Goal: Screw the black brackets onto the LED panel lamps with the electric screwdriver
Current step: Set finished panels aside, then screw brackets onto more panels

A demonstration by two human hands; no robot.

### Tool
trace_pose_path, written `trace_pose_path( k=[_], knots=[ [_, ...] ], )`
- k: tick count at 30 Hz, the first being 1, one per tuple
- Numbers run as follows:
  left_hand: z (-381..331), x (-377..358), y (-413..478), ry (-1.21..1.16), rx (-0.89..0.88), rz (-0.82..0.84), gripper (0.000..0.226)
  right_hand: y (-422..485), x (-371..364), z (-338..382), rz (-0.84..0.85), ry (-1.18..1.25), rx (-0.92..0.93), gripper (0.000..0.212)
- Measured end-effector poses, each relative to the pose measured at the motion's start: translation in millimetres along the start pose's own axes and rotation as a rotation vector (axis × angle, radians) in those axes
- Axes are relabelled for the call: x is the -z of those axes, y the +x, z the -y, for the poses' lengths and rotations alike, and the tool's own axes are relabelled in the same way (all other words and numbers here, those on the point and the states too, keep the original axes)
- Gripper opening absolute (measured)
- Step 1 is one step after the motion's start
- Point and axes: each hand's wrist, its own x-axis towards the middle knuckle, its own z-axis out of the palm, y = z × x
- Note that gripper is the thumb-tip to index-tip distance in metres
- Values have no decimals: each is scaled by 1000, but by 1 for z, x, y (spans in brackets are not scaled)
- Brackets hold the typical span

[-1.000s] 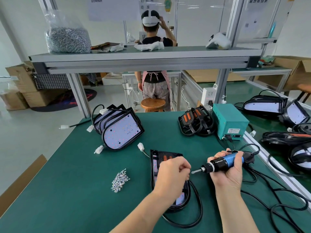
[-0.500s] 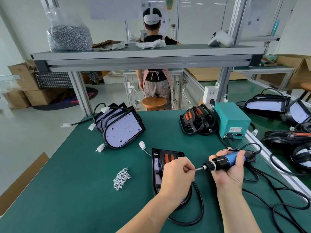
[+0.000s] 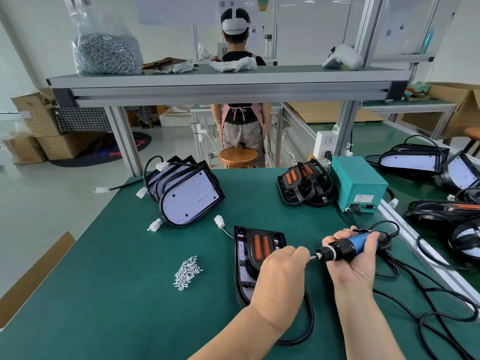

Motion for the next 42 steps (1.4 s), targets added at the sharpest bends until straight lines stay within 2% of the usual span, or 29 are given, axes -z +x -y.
trace_pose_path(
  k=[10,16,19,21,23,25,28,31,33,36,42],
  knots=[
    [6,2,1,-14,-41,92,28,1,2,-4,18,-39,-20,32],
    [14,2,2,-23,7,171,32,-1,2,-4,22,-62,-17,32],
    [17,6,1,-10,23,132,51,0,2,-5,19,-72,-21,32],
    [22,12,3,-20,56,24,63,0,2,-5,15,-64,-25,32],
    [33,20,8,-20,161,-141,66,-1,1,-4,6,-59,-27,33],
    [50,29,13,-17,366,-205,69,-1,1,-5,-2,-66,-25,33],
    [75,37,18,-139,674,-80,86,-2,0,-6,1,-99,-7,32],
    [87,36,16,-438,860,111,88,-2,0,-7,12,-125,3,31],
    [91,30,11,-601,901,176,76,-3,0,-8,25,-148,13,31],
    [96,25,8,-705,896,181,57,-5,0,-10,34,-184,36,30],
    [93,25,7,-755,914,149,55,-12,-7,-14,18,-235,46,27]
  ],
)
